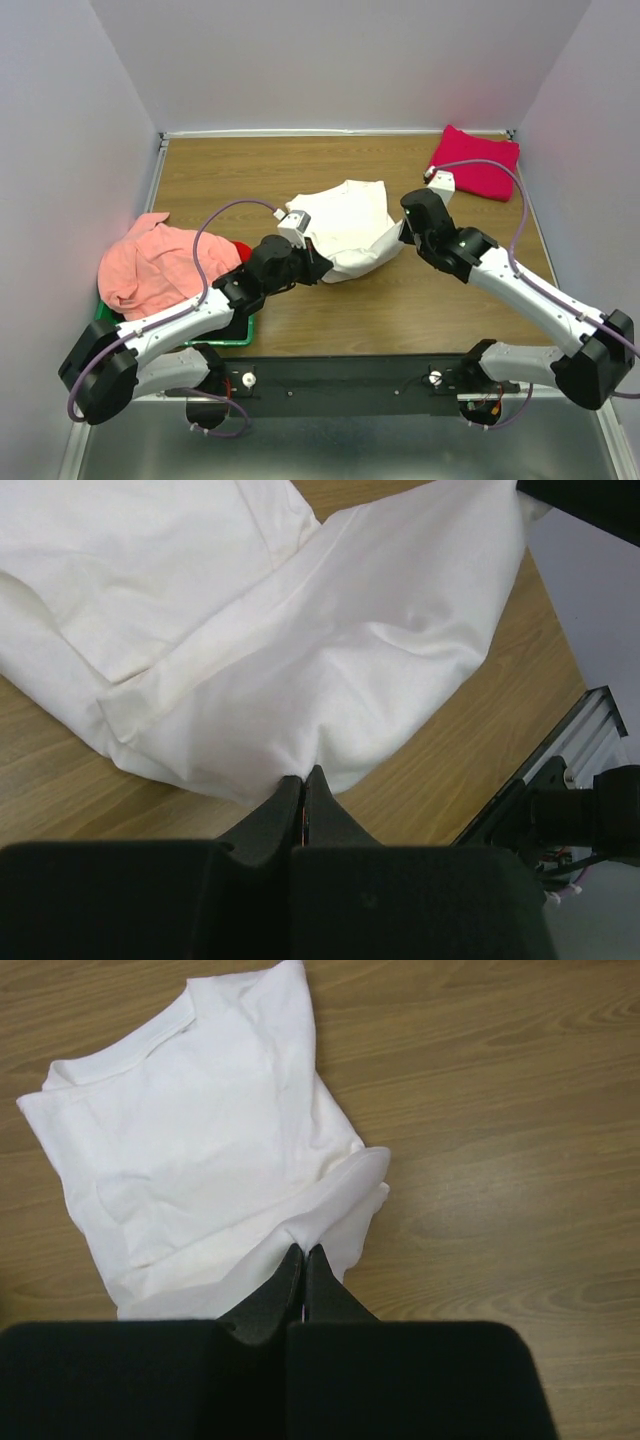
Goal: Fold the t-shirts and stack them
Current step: Fold the tshirt
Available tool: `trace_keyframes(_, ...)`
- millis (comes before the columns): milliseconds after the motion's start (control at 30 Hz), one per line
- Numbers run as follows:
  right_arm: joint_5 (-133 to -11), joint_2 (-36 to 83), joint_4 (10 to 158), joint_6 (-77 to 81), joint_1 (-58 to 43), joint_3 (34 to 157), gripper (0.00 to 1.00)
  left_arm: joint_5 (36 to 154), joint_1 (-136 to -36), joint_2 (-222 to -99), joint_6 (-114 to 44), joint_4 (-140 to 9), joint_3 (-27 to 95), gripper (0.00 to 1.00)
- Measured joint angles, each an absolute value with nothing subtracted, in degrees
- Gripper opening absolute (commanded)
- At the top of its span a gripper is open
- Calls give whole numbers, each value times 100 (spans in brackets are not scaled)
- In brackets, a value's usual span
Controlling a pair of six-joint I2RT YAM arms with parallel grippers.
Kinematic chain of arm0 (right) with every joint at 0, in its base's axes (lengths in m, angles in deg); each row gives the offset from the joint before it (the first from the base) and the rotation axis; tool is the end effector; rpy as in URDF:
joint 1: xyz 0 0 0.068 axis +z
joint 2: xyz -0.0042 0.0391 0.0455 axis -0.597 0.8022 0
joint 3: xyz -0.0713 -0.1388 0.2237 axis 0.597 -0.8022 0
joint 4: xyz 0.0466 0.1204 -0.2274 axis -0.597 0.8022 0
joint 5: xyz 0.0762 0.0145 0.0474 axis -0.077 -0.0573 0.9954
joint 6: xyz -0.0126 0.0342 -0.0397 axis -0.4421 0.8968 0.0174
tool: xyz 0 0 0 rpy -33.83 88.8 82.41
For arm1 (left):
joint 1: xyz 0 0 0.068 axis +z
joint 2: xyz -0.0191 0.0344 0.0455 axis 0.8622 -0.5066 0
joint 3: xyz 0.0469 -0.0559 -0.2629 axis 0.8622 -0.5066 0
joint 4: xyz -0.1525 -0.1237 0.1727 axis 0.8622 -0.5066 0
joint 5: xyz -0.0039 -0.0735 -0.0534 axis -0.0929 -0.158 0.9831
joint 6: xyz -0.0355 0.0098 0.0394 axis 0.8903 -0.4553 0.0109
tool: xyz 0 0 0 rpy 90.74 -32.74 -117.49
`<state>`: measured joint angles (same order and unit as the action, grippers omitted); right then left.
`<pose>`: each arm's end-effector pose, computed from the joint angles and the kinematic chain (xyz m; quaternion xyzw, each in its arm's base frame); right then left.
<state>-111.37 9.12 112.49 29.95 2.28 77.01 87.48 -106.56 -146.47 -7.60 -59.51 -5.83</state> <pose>0.2061 0.1424 0.3065 0.0857 0.8721 0.0495 0.4792 0.1636 -0.1762 0.2390 0.0611 0.8231 -0.3901 0.4082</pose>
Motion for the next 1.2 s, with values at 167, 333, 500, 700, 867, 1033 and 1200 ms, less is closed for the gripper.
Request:
trace_keyframes(167,-11393,1470,11020,2770,224,8071,0,8763,-10508,-14741,-762,-5643,-583,0)
trace_keyframes(333,-11492,1999,10803,2512,149,8672,0,8960,-10044,-14903,-806,-5245,-579,0)
trace_keyframes(500,-11492,2665,10528,2250,-76,9266,0,9349,-9509,-15390,-896,-4913,-491,0)
trace_keyframes(700,-11354,3596,10298,1996,-377,9975,0,9755,-8967,-15884,-974,-4559,-240,0)
trace_keyframes(867,-11236,4232,10215,1839,-480,10643,1,10120,-8420,-16383,-1022,-4249,57,0)
trace_keyframes(1033,-11116,4899,10124,1705,-568,11356,1,10466,-7961,-17023,-1031,-3927,385,0)
trace_keyframes(1200,-11015,5572,10078,1596,-666,11929,0,10739,-7629,-17786,-1033,-3744,787,0)
